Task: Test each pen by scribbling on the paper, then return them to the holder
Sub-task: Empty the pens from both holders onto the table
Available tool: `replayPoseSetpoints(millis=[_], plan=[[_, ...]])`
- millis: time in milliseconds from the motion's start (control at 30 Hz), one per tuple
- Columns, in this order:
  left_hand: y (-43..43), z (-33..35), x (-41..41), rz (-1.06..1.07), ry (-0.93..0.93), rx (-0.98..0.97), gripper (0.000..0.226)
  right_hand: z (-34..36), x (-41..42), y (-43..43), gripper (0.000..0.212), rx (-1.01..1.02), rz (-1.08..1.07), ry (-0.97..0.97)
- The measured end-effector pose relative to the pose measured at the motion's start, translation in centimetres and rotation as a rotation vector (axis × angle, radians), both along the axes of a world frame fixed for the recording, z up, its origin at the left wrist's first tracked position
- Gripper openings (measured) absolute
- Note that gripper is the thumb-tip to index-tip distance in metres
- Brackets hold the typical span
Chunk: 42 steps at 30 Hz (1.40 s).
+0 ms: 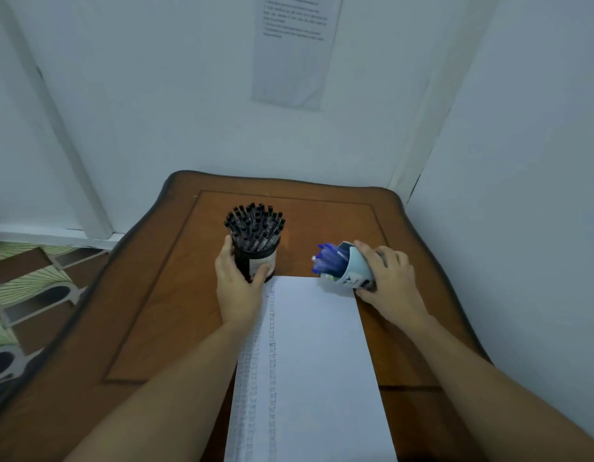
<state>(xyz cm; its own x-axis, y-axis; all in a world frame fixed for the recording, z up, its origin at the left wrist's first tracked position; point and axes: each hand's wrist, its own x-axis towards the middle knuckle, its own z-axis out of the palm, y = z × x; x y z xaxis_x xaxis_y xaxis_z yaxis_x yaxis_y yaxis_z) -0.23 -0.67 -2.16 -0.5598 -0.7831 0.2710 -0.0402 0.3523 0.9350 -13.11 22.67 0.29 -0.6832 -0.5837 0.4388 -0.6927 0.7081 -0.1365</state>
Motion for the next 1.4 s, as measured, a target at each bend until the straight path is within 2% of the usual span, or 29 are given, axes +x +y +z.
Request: replayPoseSetpoints(millis=[100,233,433,500,600,667,767,800,833,900,1067,1400], plan=[[-0.1,-0.1,-0.1,0.004,-0.001,-0.005,0.084,-0.1,-0.2,1.6,0.094,0.155,0.055,0.193],[-0.2,-0.3,-0.2,0.007,-0.005,-0.007,0.086,0.6,-1.1,3.8,0.100,0.275,0.101,0.345],[-0.1,-0.3,-0.2,0.019,-0.010,-0.014,0.086,2.5,-3.9,8.0,0.112,0.421,0.093,0.485],[-0.1,-0.3,-0.3,0.018,-0.008,-0.019,0.086,3.5,-4.8,9.3,0.114,0.435,0.067,0.464],[-0.2,-0.4,-0.4,0.023,-0.012,-0.023,0.087,4.5,-5.9,9.9,0.109,0.321,-0.110,0.330],[-0.2,-0.4,-0.5,0.027,-0.009,-0.028,0.087,4.8,-6.0,8.5,0.097,0.086,-0.232,0.128],[-0.1,-0.3,-0.5,0.038,-0.007,-0.029,0.087,4.4,-5.8,4.6,0.089,-0.470,-0.273,-0.453],[0.0,-0.2,-0.6,0.042,-0.005,-0.028,0.087,4.0,-5.7,3.0,0.089,-0.610,-0.251,-0.605],[-0.1,-0.2,-0.6,0.046,-0.002,-0.026,0.087,3.5,-5.7,1.5,0.089,-0.690,-0.233,-0.671],[-0.1,-0.2,-0.7,0.049,-0.001,-0.024,0.088,2.6,-6.1,-1.3,0.090,-0.749,-0.216,-0.703],[-0.5,-0.6,-0.9,0.043,-0.003,-0.017,0.096,1.2,-7.8,-6.1,0.095,-0.748,-0.175,-0.693],[-0.8,-1.0,-1.7,0.047,-0.022,-0.057,0.098,-0.5,-6.5,-6.3,0.090,-0.723,-0.096,-0.808]])
